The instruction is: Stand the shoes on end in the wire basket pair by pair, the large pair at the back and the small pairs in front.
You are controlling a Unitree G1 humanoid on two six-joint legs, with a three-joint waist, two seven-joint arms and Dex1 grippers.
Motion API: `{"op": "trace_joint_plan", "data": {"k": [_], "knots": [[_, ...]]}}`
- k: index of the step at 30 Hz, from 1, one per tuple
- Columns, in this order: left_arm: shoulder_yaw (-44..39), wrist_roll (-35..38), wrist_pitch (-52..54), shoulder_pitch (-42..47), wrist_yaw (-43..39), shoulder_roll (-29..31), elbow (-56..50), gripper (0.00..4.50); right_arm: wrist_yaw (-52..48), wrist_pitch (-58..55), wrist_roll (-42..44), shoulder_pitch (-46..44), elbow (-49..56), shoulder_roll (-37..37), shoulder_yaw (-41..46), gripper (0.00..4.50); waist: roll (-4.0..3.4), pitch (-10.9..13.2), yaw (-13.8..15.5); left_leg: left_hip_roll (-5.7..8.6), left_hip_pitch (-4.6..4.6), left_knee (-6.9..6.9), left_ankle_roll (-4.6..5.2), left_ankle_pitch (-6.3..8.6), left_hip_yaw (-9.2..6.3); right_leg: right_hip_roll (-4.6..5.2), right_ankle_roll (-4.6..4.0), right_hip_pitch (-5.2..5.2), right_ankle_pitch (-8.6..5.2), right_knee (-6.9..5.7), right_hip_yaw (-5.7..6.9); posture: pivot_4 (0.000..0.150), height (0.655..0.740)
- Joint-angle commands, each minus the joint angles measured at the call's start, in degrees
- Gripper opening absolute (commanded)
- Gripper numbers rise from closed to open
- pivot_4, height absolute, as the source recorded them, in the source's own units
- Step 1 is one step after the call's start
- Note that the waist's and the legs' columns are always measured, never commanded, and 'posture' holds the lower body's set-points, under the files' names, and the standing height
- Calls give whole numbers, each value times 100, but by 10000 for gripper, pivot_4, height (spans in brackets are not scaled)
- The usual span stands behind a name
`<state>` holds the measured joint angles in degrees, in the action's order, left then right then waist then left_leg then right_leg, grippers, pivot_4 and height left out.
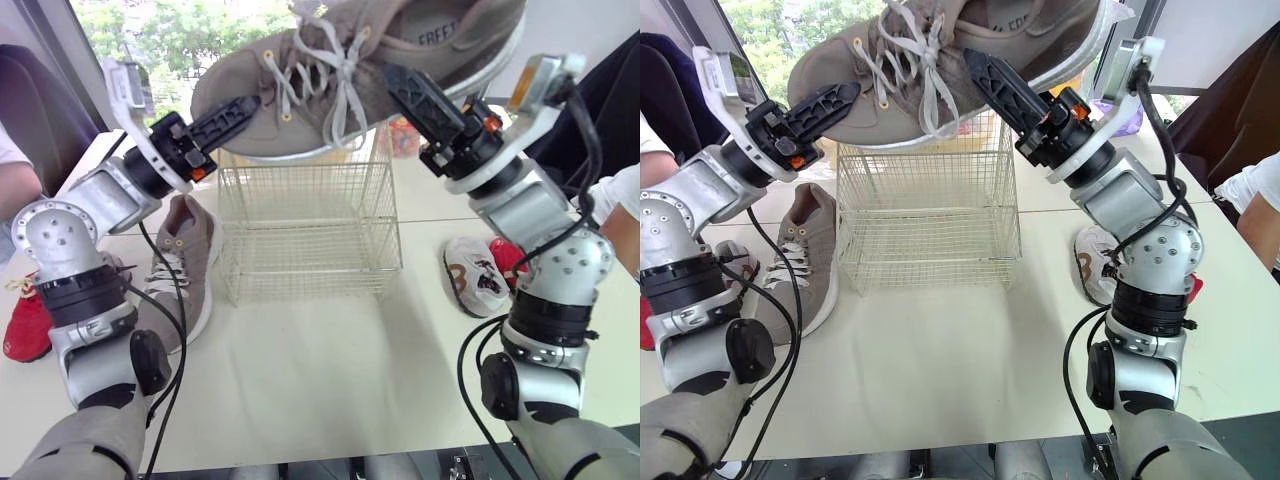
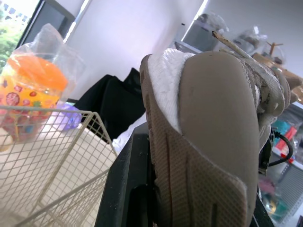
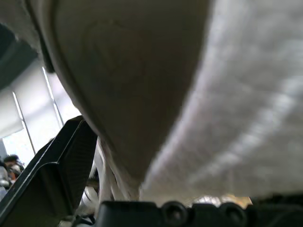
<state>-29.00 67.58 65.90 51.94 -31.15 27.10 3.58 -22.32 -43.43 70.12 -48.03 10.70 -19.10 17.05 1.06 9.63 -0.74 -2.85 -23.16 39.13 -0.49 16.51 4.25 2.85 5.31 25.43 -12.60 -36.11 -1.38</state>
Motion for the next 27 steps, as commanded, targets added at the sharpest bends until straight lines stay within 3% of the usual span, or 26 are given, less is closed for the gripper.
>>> {"op": "trace_joint_plan", "data": {"k": [1, 4, 5, 11, 13, 17, 21, 25, 27], "knots": [[-129, 277, -180, 2, 57, 126, -312, 5208, 9, 196, 301, -384, 74, -48, 264, 44595, 0, 0, -7, 0, -2, 0, 0, 0, 0, 1, 0, 2, 0, 0, 0, 1500, 7400], [-101, 362, -267, -58, 145, 112, -363, 5208, 48, 149, 481, -469, 15, -6, 263, 44595, 0, 0, -11, 0, -1, 0, 0, 0, -3, 0, 0, 2, 0, 0, 3, 1500, 7400], [-85, 387, -291, -71, 167, 110, -381, 5208, 54, 135, 473, -481, 10, 1, 215, 42329, 0, 0, -12, 0, 0, -1, 0, 0, -4, 0, 0, 2, 0, -1, 3, 1500, 7400], [14, 471, -399, -195, 235, 114, -522, 5208, 162, 225, 520, -581, -97, 208, 139, 21207, 0, 0, -17, 0, 1, 0, 0, 0, -4, -1, 0, 2, 0, -2, 4, 1500, 7400], [29, 509, -414, -223, 289, 124, -573, 5208, 254, 313, 609, -683, -171, 335, 206, 18892, 0, 0, -20, 0, 0, -1, 0, 0, -5, -2, -1, 2, 0, -2, 4, 1500, 7400], [127, 517, -334, -306, 381, 302, -674, 5208, 437, 295, 664, -1066, -533, 281, 360, 18809, -1, 1, -29, 0, 0, -1, 0, 0, -5, -2, 0, 2, 0, -1, 4, 1500, 7400], [140, 510, -388, -289, 401, 531, -655, 24536, -20, 114, 179, -1881, -1444, -361, 284, 18805, -4, 3, -21, 0, -3, -1, 0, 0, -3, -1, -1, 6, 0, -1, 3, 1500, 7400], [184, 297, -586, -432, 153, 820, -740, 44547, -1601, 128, -834, -2830, -2667, -1264, -329, 18805, -5, 3, -15, 1, -11, -10, 1, 1, -4, -1, -2, 10, -1, 15, 5, 1500, 7400], [189, 241, -615, -543, 58, 957, -785, 44547, -2527, 430, -1565, -3353, -3481, -1598, -757, 18805, -4, 3, -27, 1, -12, -13, 3, 2, -2, -3, -1, 10, -1, 21, 4, 1500, 7400]]}}
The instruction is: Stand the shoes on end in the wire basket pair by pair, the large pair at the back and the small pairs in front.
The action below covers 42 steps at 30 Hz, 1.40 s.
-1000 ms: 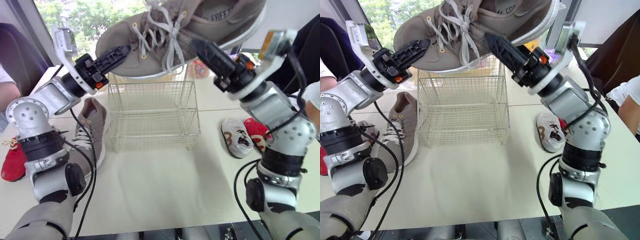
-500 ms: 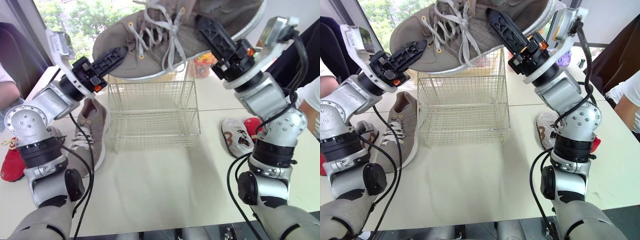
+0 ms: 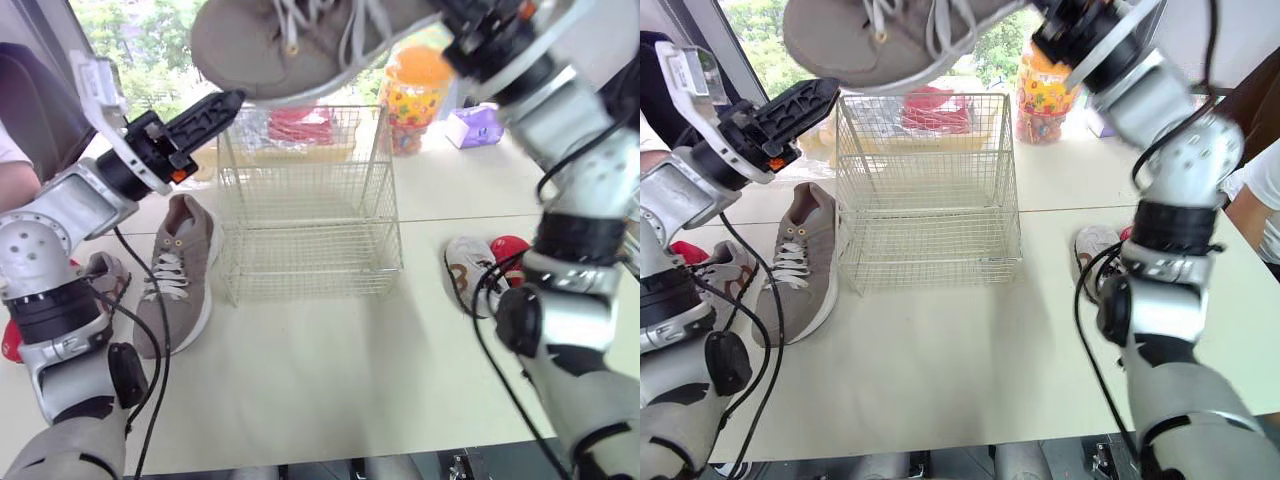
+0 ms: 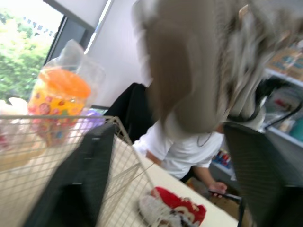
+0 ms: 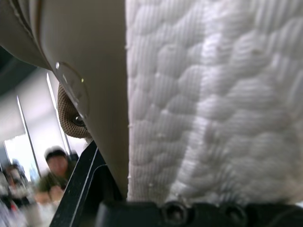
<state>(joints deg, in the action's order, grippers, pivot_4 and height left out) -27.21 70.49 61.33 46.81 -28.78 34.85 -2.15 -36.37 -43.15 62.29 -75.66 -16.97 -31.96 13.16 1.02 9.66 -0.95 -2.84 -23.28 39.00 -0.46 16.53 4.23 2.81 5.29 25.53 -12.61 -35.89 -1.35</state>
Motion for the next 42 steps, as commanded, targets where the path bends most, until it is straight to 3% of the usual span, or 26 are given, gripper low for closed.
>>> {"op": "trace_joint_plan", "data": {"k": [1, 3, 6, 15, 25, 35, 42], "knots": [[3, -66, -165, -85, -230, 244, -228, 44547, -1628, 611, -1191, -817, -1100, -456, -635, 18805, 0, 0, -22, 0, 0, -2, 0, 0, -2, -1, 0, -1, 0, 2, 1, 1500, 7400], [4, -130, -241, -215, -315, 351, -316, 44547, -2659, 1149, -2051, -1263, -2012, -630, -1198, 18805, 0, 0, -39, 0, 2, -3, 1, 1, 2, -2, 0, 0, 0, 3, -2, 1500, 7400], [3, -83, -302, -285, -314, 375, -365, 44547, -3416, 1745, -2777, -1671, -2930, -582, -1467, 18805, 0, 0, -37, -1, 3, -3, 1, 1, 0, -4, 0, 0, 0, 0, -1, 1500, 7400], [43, 104, -400, -661, -35, 181, -928, 44547, -3916, 3416, -4208, -2090, -4815, -96, -1583, 18805, -7, 6, -26, -1, 3, -1, -2, 1, 4, 1, 0, 5, 0, -12, -3, 1500, 7400], [57, 296, -469, -824, 153, 241, -1111, 44547, -3872, 2821, -4080, -2622, -5330, -77, -585, 18805, -10, 13, -28, -1, 7, 0, -15, -7, 5, 1, -10, 5, 6, -19, -6, 1500, 7400], [260, 168, -513, -757, 43, 233, -1110, 44547, -3879, 4092, -5430, -2160, -5418, 123, -1265, 18805, -10, 13, -28, -1, -8, -5, -15, -6, 8, 1, -8, 20, 6, -13, -5, 1500, 7400], [364, 146, -572, -823, 10, 303, -1204, 44547, -3944, 4403, -5896, -1754, -5577, 325, -1428, 18805, -10, 13, -28, -1, -7, -4, -18, -8, 7, 1, -8, 21, 6, -18, -5, 1500, 7400]]}}
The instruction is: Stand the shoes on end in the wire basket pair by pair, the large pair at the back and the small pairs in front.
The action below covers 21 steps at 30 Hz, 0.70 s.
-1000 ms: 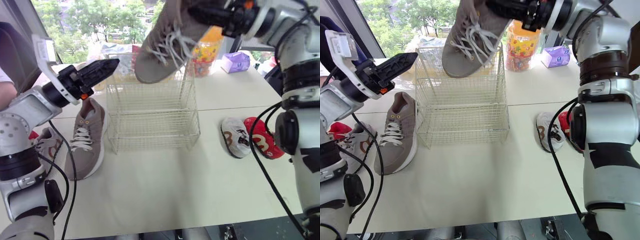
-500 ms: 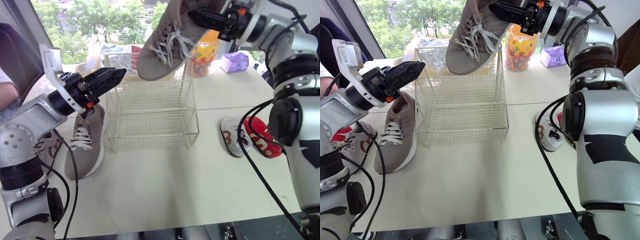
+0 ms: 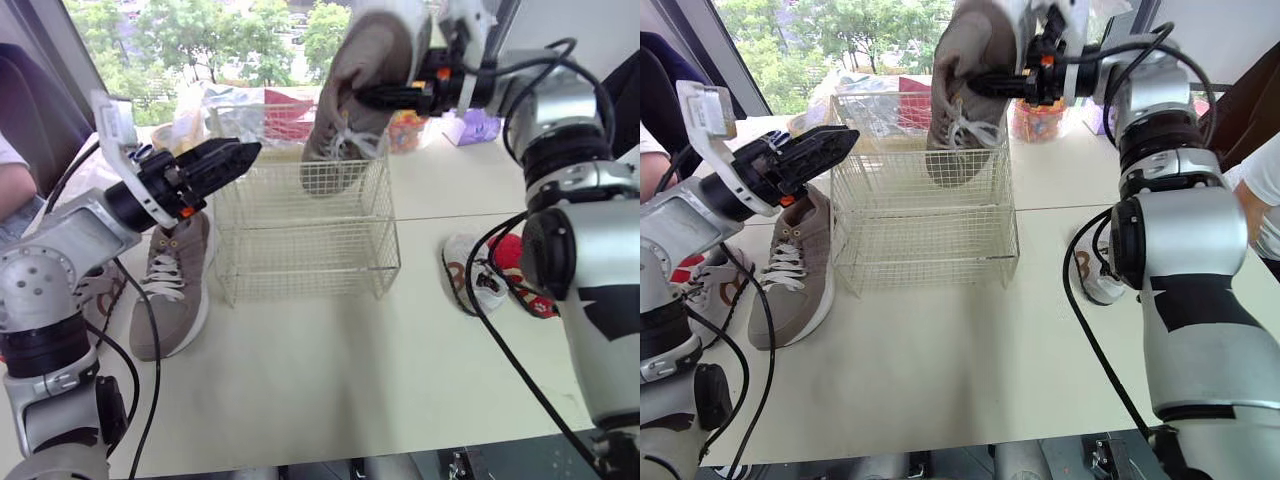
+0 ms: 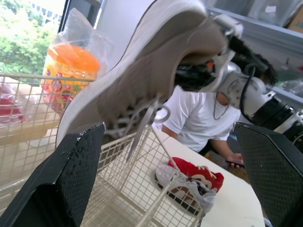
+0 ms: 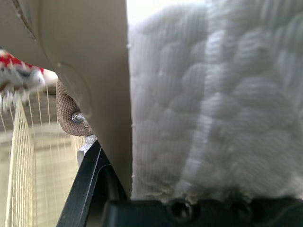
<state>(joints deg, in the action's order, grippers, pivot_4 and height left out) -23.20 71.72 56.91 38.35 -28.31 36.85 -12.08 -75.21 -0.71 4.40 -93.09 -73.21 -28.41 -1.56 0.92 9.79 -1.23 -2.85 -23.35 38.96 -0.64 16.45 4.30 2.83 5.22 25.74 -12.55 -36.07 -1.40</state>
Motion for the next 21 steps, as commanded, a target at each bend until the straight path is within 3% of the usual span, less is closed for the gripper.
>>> {"op": "trace_joint_plan", "data": {"k": [1, 2, 7, 8, 21], "knots": [[-34, 25, -128, 17, -32, 116, -227, 44547, -76, 173, -169, 45, 36, -25, 17, 18805, 0, 0, 7, 0, 0, 0, 0, 0, 0, 0, 0, 0, 0, 0, 0, 1500, 7400], [-29, 17, -125, 7, -35, 137, -250, 44547, -108, 168, -215, 84, 30, -27, 4, 18805, 0, 0, 14, 0, 0, 0, 0, 0, 0, 0, 0, 0, 0, 0, 0, 1500, 7400], [-28, 40, -113, -6, -17, 197, -297, 45000, -131, 250, -331, 177, 56, -76, 42, 41773, 0, 0, 10, 0, 0, 1, -1, -1, 0, 1, 0, -1, 0, 1, 0, 1500, 7400], [-31, 44, -109, -1, -11, 206, -300, 45000, -131, 265, -342, 177, 76, -102, 61, 44692, 0, 0, 7, 0, 0, 2, -1, -1, 1, 1, 0, -1, 0, 0, 0, 1500, 7400], [-57, -208, -162, -182, 200, 458, -637, 45000, -483, 493, -517, 526, 1201, -1030, -60, 44692, 0, 0, 8, 1, 1, 1, -2, -1, 0, 1, 0, 0, 0, 0, 0, 1500, 7400]]}}
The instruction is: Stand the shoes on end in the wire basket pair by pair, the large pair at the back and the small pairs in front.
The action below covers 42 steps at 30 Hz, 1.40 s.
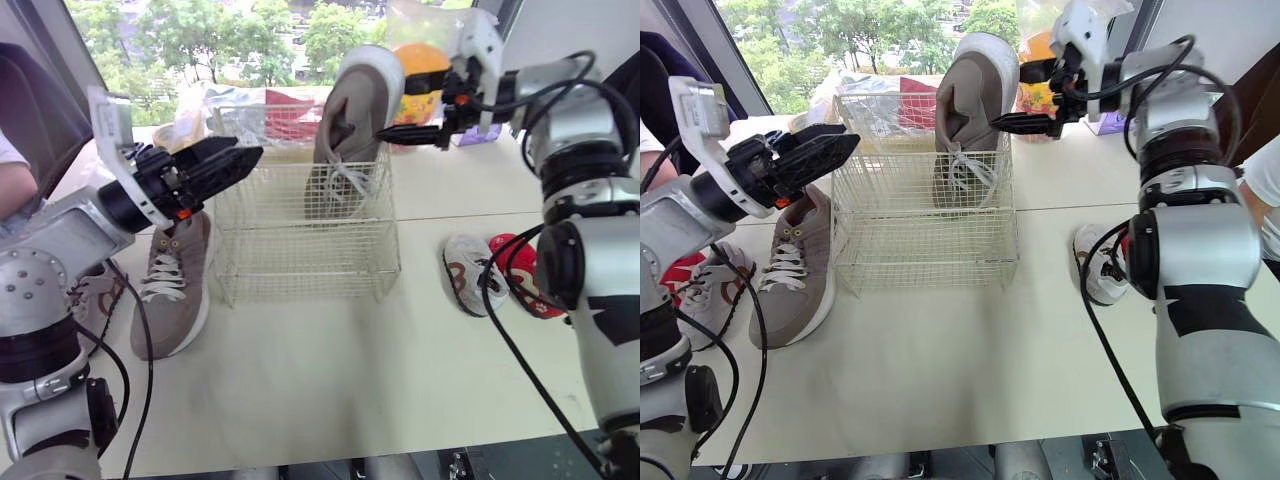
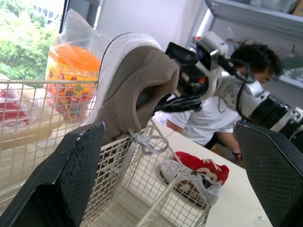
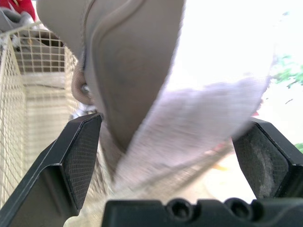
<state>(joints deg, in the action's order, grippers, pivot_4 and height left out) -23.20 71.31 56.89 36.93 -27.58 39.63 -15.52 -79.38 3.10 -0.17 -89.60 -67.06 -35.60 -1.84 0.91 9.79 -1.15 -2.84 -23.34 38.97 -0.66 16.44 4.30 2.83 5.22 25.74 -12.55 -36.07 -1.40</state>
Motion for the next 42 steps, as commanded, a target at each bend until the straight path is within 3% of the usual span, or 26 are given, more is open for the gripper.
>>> {"op": "trace_joint_plan", "data": {"k": [1, 6, 9, 14, 19, 25, 42], "knots": [[-71, -234, -151, -69, 229, 237, -343, 45000, -115, 71, -56, 291, 769, -407, -40, 44692, 1, -1, 1, 0, 1, 0, 0, 0, 0, 0, 0, 0, 0, 0, 0, 1500, 7400], [75, -1261, 102, -25, 1019, 1086, -429, 45000, -482, -533, 153, 1336, 2583, -1016, 8, 44692, 0, 2, 13, 0, 1, 2, 0, 0, -1, -1, 0, 0, 0, -3, -1, 1500, 7400], [323, -1607, 955, 595, 1728, 1713, -16, 45000, -892, -1804, 866, 2234, 4926, -1247, 30, 44692, -1, 6, 32, 0, 0, 0, 0, 0, -4, -2, 0, 0, 0, -3, 1, 1500, 7400], [733, -1781, 2245, 1335, 1802, 2244, 491, 45000, -675, -2821, 1473, 2612, 6500, -1265, 92, 44692, -14, 12, 17, -1, 9, 0, 0, 0, -2, -6, 1, 2, -1, -12, -1, 1500, 7400], [871, -1829, 3259, 1397, 1343, 2626, 1001, 45000, -503, -3291, 1918, 2676, 7055, -1294, 152, 44692, -12, 12, 25, -2, 8, 2, 0, 0, 0, -6, -1, 1, -2, -12, -1, 1500, 7400], [1405, -2052, 3561, 1085, 728, 2998, 1354, 45000, -386, -3783, 2498, 2700, 7418, -1297, 202, 44692, -7, 15, 38, -2, 6, 3, 0, 0, 1, -5, -11, 2, -8, -8, -1, 1500, 7400], [2621, -3454, 2840, 1099, -81, 2207, 2527, 45000, 178, -4427, 3149, 3092, 8264, -1402, 114, 44692, -1, 13, 43, -1, 2, 10, 1, -1, 0, -5, -17, 3, -11, -12, -1, 1500, 7400]]}}
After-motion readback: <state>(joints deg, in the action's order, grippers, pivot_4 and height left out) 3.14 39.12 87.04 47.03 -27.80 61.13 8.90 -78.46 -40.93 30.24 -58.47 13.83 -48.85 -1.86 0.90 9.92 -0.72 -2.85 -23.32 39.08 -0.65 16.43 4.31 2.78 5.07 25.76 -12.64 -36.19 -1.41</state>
